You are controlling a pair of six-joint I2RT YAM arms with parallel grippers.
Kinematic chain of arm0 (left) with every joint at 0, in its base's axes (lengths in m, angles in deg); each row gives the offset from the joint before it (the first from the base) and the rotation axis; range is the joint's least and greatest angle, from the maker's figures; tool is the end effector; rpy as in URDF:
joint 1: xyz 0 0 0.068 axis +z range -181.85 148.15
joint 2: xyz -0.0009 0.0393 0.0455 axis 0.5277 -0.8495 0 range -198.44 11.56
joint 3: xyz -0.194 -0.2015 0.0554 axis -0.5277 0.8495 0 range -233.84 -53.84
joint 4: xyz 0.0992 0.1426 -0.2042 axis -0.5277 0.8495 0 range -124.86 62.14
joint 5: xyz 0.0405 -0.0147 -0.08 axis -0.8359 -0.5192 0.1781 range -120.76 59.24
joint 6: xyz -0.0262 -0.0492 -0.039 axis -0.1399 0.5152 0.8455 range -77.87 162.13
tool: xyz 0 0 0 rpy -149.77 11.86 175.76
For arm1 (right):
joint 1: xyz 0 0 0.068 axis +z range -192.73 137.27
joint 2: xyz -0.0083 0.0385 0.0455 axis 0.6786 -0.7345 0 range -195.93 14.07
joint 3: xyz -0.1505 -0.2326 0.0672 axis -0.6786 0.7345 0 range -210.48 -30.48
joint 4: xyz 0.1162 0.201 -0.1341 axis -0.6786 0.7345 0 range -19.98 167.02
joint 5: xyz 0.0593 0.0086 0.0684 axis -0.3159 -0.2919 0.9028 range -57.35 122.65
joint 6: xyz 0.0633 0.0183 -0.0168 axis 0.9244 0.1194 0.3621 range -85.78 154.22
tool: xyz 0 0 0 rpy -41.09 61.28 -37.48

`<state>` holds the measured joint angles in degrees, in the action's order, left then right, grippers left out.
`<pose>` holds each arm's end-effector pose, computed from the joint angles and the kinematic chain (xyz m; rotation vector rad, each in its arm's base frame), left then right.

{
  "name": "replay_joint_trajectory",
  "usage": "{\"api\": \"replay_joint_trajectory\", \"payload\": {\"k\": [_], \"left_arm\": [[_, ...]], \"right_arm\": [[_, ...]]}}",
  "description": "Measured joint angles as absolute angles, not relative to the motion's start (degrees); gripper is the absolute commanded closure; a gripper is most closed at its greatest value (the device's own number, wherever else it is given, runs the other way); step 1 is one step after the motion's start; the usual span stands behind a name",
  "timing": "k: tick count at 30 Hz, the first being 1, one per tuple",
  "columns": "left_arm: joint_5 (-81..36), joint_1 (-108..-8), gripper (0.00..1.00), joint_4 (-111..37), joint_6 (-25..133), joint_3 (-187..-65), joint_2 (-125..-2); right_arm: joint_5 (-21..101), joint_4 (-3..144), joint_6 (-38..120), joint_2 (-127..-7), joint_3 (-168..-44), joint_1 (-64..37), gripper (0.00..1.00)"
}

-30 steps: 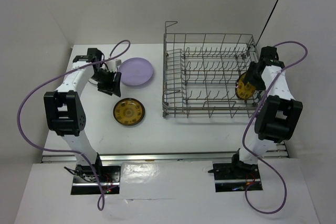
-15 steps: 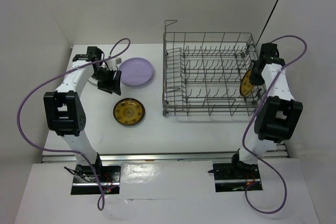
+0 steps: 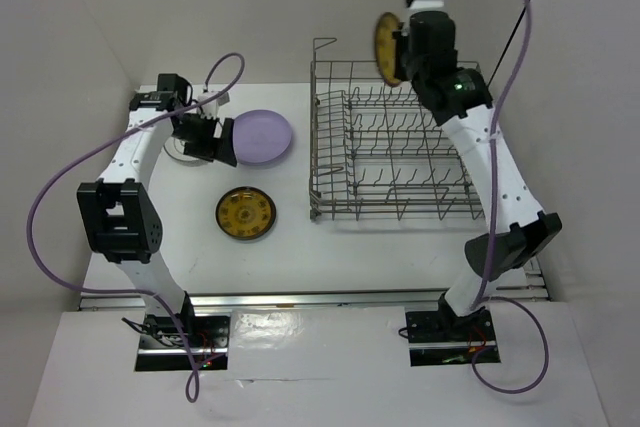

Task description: Unload the plates from the dish rack

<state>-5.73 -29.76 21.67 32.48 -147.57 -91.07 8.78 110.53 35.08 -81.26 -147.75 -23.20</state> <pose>0.3907 -0.0089 0.2915 0.2999 2.6126 -0.5215 0.3604 0.1044 0.4994 -0.0226 1.8687 -0.1494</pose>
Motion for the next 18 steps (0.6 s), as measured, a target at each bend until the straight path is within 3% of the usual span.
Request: {"api": "replay_joint_trajectory", "payload": {"k": [3,10,18], "left_arm": [[-1.33,-29.76,0.1,21.0,33.24,-149.83,-88.95],[18.16,-26.39,0.1,12.87,40.19,-150.81,-80.89],[27.23,-25.52,0.1,3.55,48.89,-148.21,-80.52]], "right_arm": [[21.71,105.02,36.44,-80.98,-145.04,-17.17,1.0],[52.36,92.74,45.79,-88.59,-140.54,-17.08,1.0],[70.37,84.72,53.12,-93.68,-138.51,-15.18,1.0]]}}
